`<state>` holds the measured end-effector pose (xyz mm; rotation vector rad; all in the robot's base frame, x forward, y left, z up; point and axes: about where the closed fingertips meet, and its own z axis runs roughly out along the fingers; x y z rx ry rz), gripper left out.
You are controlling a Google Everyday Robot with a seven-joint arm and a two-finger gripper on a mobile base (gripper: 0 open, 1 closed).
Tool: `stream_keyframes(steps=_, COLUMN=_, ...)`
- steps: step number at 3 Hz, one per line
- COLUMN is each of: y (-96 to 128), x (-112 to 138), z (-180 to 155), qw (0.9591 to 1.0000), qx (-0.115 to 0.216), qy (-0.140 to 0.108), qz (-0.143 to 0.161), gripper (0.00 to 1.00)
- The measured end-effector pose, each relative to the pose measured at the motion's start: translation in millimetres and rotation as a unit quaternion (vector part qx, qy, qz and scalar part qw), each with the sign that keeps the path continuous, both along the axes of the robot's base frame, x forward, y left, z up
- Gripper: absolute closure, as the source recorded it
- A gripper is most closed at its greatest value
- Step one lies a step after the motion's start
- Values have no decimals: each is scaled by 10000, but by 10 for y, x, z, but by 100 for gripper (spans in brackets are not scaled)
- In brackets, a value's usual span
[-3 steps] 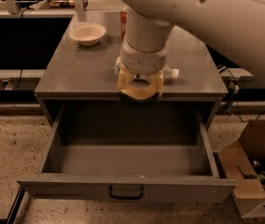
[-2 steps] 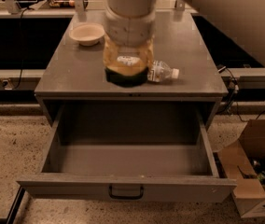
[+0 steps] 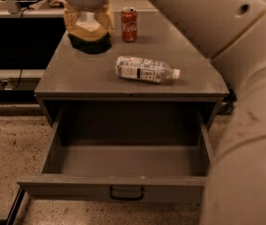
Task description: Pick sponge from top drawer and place on counter
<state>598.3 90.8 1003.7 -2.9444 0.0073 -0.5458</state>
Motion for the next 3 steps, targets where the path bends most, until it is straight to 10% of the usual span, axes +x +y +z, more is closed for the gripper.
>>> stream_keyframes(steps=1, y=383, x=413, z=-218, qw=9999, qx=102, qy=-94, qz=75, gripper=100)
stream_keyframes(steps=3, y=438, x=983, z=-725, qw=9986, qx=361, qy=-375, qz=32, gripper=100)
